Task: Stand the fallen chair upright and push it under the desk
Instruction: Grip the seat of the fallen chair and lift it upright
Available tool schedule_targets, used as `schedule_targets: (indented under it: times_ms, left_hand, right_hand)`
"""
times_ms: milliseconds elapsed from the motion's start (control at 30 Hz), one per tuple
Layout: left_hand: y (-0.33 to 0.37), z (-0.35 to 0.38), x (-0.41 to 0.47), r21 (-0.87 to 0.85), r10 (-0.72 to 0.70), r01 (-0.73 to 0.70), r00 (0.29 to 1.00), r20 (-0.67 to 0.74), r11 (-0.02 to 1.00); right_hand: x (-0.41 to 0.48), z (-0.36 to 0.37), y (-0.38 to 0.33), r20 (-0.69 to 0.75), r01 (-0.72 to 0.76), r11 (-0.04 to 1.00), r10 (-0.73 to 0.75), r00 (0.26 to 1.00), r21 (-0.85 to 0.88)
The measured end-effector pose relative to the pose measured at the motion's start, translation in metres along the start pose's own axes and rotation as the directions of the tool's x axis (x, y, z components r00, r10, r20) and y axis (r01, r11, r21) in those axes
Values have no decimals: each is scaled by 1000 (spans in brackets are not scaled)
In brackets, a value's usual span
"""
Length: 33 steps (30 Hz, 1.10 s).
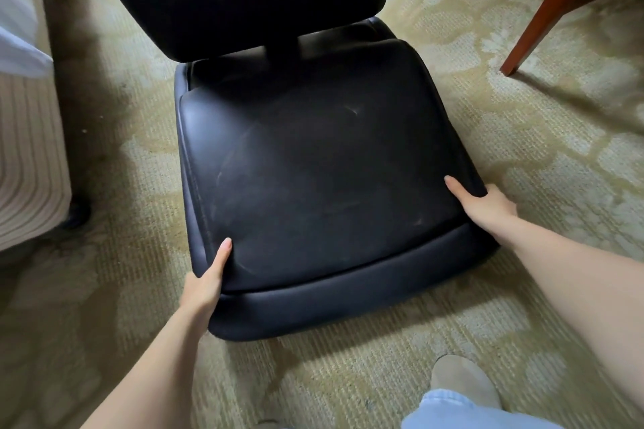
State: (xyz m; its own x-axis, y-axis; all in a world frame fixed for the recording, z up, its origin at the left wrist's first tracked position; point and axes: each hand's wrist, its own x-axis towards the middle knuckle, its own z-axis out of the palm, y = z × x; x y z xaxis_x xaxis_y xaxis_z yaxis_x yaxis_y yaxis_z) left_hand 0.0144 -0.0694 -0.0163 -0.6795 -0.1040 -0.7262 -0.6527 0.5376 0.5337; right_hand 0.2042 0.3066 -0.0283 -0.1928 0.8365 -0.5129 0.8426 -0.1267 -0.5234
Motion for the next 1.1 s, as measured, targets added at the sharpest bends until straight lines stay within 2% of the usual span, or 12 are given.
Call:
schedule_targets:
  times_ms: [233, 467, 767, 867, 1100]
  left_hand:
    - [59, -50, -58, 41, -3, 7, 995, -98, 999]
    - [148, -106, -135, 161, 82, -60, 987, -135, 985]
    - [285, -156, -207, 129, 88, -58, 966, -242, 990]
    - [327, -169, -218, 150, 71, -37, 971, -227, 988]
    - [432, -206, -233, 249, 55, -13, 985, -163, 969]
  right_hand:
    - [-52, -45, -58, 16, -30, 999, 30, 999, -29]
    - [-114, -128, -147, -7, 90, 996, -90, 996, 22]
    - [-157, -225, -284, -107, 145, 988, -139, 985, 55]
    - [-163, -253, -327, -154, 148, 987, -137, 979, 59]
    - [-174, -292, -428, -140, 148, 988, -140, 980, 47]
